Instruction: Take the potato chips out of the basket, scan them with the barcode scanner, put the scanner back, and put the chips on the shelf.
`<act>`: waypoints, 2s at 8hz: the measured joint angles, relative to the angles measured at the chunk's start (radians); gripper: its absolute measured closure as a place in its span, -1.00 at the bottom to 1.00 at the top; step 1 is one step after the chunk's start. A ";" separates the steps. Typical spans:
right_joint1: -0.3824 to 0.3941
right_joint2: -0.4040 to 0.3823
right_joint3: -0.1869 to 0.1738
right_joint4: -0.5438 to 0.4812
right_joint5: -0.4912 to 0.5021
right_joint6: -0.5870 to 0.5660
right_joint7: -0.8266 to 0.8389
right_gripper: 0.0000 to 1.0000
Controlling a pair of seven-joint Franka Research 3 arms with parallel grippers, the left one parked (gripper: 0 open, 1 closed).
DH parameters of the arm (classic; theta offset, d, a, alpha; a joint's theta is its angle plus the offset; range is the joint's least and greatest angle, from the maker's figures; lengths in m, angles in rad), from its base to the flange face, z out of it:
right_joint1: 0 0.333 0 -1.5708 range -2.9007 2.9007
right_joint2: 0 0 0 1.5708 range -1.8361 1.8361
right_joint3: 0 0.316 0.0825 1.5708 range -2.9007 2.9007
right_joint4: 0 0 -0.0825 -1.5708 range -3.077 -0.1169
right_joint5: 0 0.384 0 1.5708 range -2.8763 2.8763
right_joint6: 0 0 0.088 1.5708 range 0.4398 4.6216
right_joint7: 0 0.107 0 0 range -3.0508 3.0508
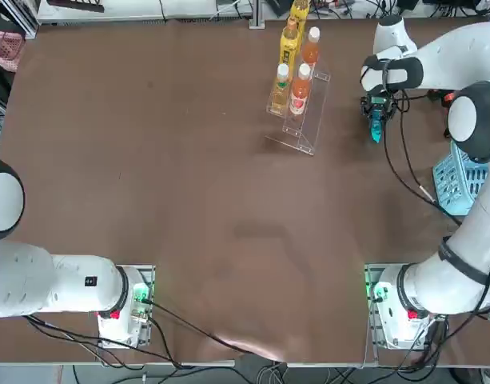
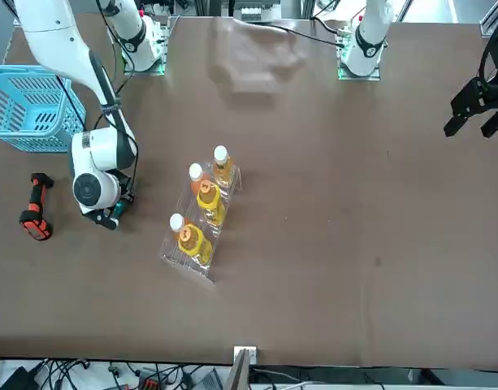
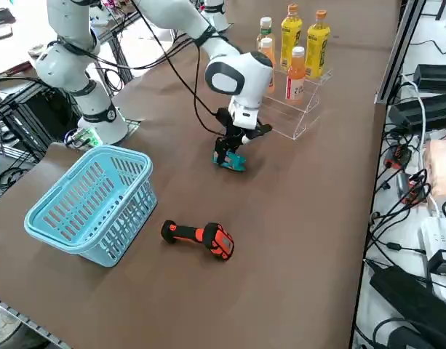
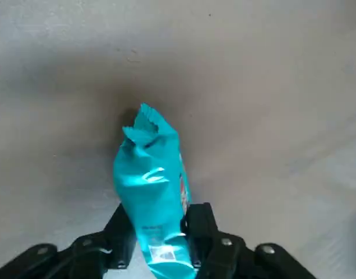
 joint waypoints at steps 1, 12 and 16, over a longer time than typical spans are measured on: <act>0.002 -0.001 0.001 0.004 0.000 0.000 0.000 0.11; 0.067 -0.121 0.145 0.110 0.150 -0.066 0.040 0.15; 0.077 -0.082 0.185 0.110 0.264 0.038 0.058 0.15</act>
